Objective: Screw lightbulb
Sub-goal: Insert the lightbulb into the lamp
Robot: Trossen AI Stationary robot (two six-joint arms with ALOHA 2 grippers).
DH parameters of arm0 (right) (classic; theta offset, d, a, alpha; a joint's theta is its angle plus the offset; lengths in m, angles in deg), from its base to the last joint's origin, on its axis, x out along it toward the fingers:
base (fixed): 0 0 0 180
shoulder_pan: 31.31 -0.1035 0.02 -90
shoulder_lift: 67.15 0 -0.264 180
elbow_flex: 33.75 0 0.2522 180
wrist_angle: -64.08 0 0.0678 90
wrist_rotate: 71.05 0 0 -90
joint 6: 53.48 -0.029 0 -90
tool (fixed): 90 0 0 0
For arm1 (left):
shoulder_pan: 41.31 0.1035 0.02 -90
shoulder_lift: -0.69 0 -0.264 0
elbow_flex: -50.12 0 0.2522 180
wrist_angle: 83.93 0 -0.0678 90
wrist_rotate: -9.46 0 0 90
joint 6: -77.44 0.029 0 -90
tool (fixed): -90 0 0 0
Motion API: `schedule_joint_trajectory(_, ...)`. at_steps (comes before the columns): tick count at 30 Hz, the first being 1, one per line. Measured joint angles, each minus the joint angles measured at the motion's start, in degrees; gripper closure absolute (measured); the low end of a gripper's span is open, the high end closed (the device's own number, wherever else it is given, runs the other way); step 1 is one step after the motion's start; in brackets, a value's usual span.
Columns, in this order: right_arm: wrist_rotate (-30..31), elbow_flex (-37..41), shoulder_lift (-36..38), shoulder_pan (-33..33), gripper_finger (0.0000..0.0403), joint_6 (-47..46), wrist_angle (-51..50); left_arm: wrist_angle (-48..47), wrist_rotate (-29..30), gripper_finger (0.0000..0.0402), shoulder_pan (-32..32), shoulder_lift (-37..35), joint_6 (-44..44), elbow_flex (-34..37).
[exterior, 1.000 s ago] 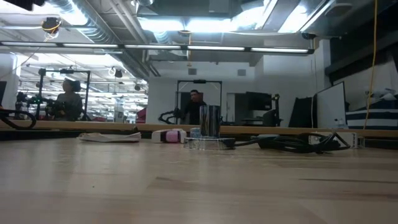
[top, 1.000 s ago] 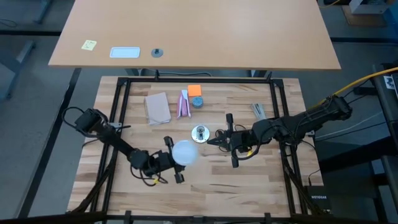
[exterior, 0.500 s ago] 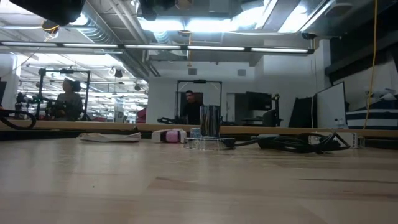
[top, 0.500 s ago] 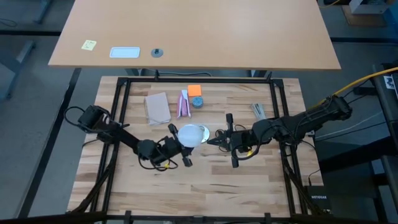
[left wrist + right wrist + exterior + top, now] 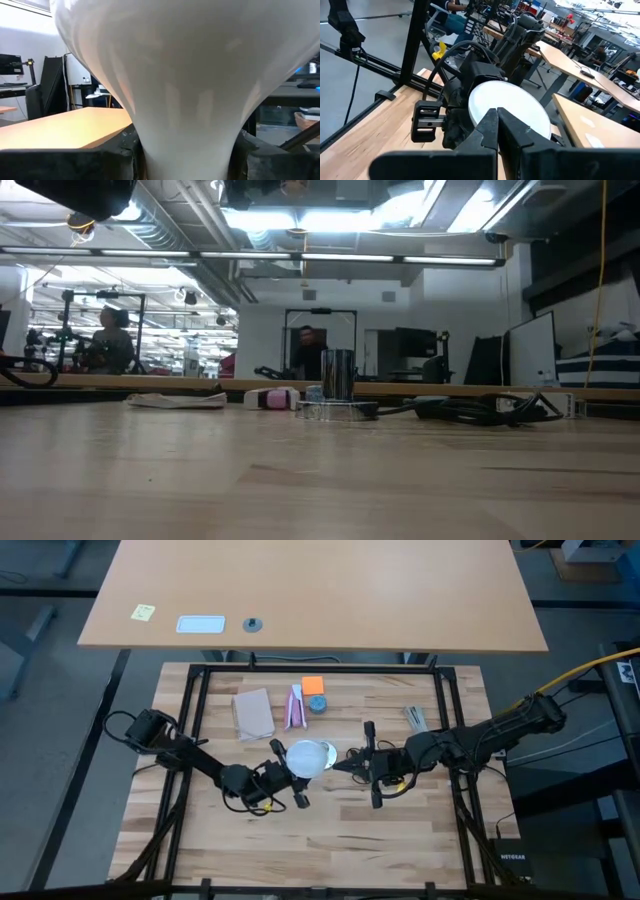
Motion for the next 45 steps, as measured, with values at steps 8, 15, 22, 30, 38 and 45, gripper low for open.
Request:
schedule_joint_trajectory(8, 0.03, 0.0, -0.67, 0.0, 0.0335, -2.82, -5.35, -1.42, 0.21, 0.0247, 2.18, -0.59, -2.32, 0.0)
schedule_joint_trajectory(15, 10.83, -0.02, -4.94, 0.44, 0.0239, -2.32, -7.16, -16.01, -6.22, 0.0247, 6.97, -0.61, -15.61, 0.03)
schedule_joint_trajectory(22, 11.54, -0.17, -10.33, 3.83, 0.0227, -2.58, -11.46, -29.35, -9.89, 0.0247, 10.19, -0.48, -19.51, 0.26)
schedule_joint_trajectory(30, 11.89, -0.13, -13.75, 6.03, 0.0235, -2.62, -12.23, -39.33, -10.99, 0.0247, 12.76, -0.48, -24.13, 0.24)
schedule_joint_trajectory(38, 17.11, -0.09, -13.52, 5.97, 0.0235, 1.53, -13.51, -38.23, -15.41, 0.0247, 15.34, -0.48, -25.69, 0.13)
schedule_joint_trajectory(45, 21.43, 0.0, -10.81, 6.12, 0.0236, 3.72, -19.37, -37.05, -21.76, 0.0247, 19.13, -0.59, -30.74, -0.02)
